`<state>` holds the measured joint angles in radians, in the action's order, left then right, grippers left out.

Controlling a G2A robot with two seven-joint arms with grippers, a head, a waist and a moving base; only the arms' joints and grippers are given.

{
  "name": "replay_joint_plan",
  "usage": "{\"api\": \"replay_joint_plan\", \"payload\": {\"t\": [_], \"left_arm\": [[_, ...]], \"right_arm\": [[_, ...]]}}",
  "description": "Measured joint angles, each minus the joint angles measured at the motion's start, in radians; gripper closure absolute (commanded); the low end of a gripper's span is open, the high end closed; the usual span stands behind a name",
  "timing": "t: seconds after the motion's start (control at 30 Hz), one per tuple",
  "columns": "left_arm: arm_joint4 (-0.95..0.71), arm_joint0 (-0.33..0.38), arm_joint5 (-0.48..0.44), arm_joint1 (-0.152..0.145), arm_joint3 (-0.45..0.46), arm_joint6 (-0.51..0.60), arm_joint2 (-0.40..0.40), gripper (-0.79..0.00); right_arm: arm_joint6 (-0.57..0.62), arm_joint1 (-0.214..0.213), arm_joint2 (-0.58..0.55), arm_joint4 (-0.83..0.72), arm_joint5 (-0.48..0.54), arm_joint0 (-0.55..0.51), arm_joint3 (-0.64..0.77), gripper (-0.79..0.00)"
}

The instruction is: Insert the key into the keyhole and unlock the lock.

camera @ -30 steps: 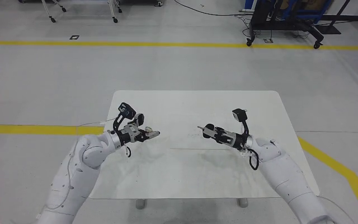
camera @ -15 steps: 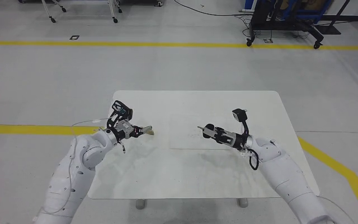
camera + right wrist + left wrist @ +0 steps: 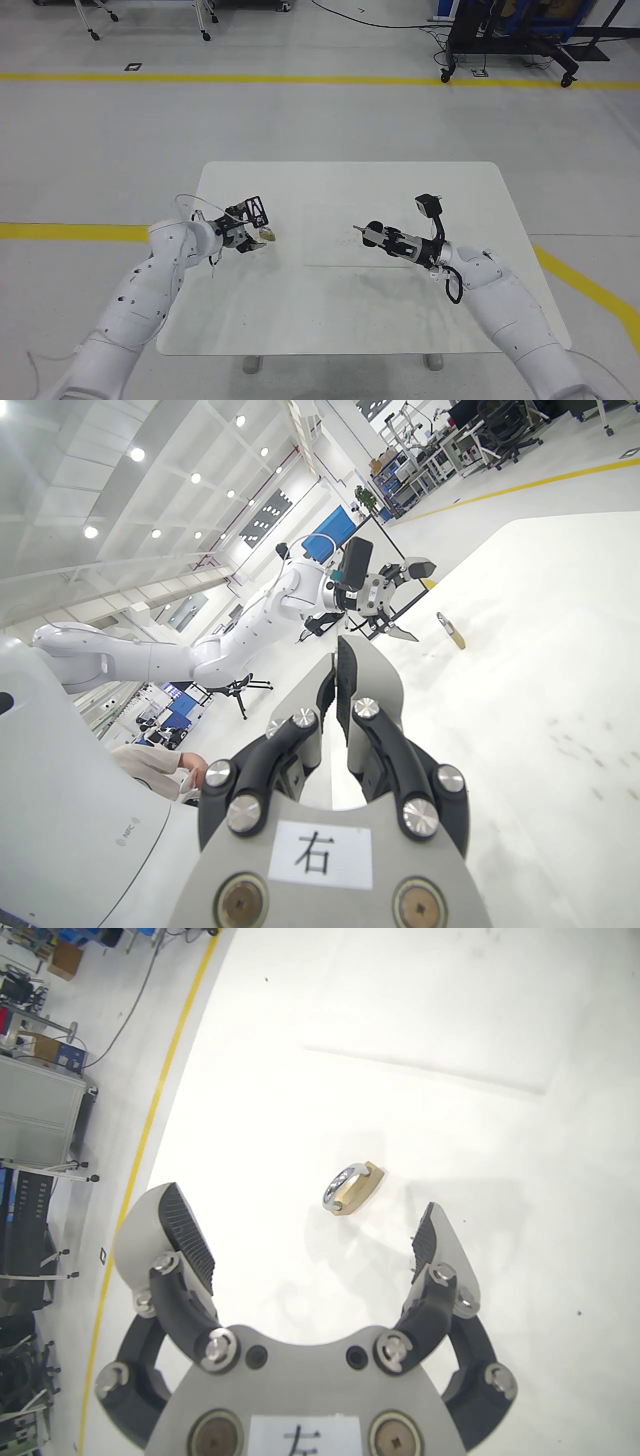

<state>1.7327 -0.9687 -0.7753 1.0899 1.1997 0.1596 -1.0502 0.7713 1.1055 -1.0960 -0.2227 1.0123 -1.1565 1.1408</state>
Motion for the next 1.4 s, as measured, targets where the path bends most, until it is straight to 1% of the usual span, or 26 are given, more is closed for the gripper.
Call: {"api": "replay_joint_plan", "payload": {"t": [0.17, 0.27, 0.3, 0.33, 0.47, 0.53, 0.57, 0.7, 0.77, 0.87, 1.0, 1.2, 1.4], "left_arm": [[0.002, 0.088, -0.085, 0.026, -0.108, -0.009, 0.084, -0.413], [-0.003, 0.123, -0.144, 0.035, -0.151, -0.045, 0.117, -0.391], [-0.002, 0.132, -0.158, 0.037, -0.163, -0.053, 0.124, -0.394], [0.003, 0.142, -0.165, 0.040, -0.176, -0.060, 0.133, -0.379], [0.013, 0.163, -0.156, 0.049, -0.212, -0.066, 0.159, -0.175], [0.008, 0.174, -0.154, 0.054, -0.229, -0.072, 0.168, -0.028], [0.006, 0.178, -0.155, 0.056, -0.235, -0.075, 0.171, 0.000], [-0.002, 0.194, -0.156, 0.064, -0.255, -0.078, 0.186, 0.000], [-0.017, 0.202, -0.179, 0.069, -0.268, -0.078, 0.194, 0.000], [-0.034, 0.218, -0.203, 0.074, -0.287, -0.058, 0.200, 0.000], [-0.057, 0.229, -0.209, 0.079, -0.298, -0.028, 0.202, 0.000], [-0.179, 0.238, -0.238, 0.083, -0.328, 0.010, 0.179, 0.000], [-0.309, 0.256, -0.237, 0.085, -0.344, 0.104, 0.195, 0.000]], "right_arm": [[0.000, 0.000, 0.000, 0.000, 0.000, 0.000, 0.000, 0.000], [0.000, 0.000, 0.000, 0.000, 0.000, 0.000, 0.000, 0.000], [0.000, 0.000, 0.000, 0.000, 0.000, 0.000, 0.000, 0.000], [0.000, 0.000, 0.000, 0.000, 0.000, 0.000, 0.000, 0.000], [0.000, 0.000, 0.000, 0.000, 0.000, 0.000, 0.000, 0.000], [0.000, 0.000, 0.000, 0.000, 0.000, 0.000, 0.000, 0.000], [0.000, 0.000, 0.000, 0.000, 0.000, 0.000, 0.000, 0.000], [0.000, 0.000, 0.000, 0.000, 0.000, 0.000, 0.000, 0.000], [0.000, 0.000, 0.000, 0.000, 0.000, 0.000, 0.000, 0.000], [0.000, 0.000, 0.000, 0.000, 0.000, 0.000, 0.000, 0.000], [0.000, 0.000, 0.000, 0.000, 0.000, 0.000, 0.000, 0.000], [0.000, 0.000, 0.000, 0.000, 0.000, 0.000, 0.000, 0.000], [0.000, 0.000, 0.000, 0.000, 0.000, 0.000, 0.000, 0.000]]}}
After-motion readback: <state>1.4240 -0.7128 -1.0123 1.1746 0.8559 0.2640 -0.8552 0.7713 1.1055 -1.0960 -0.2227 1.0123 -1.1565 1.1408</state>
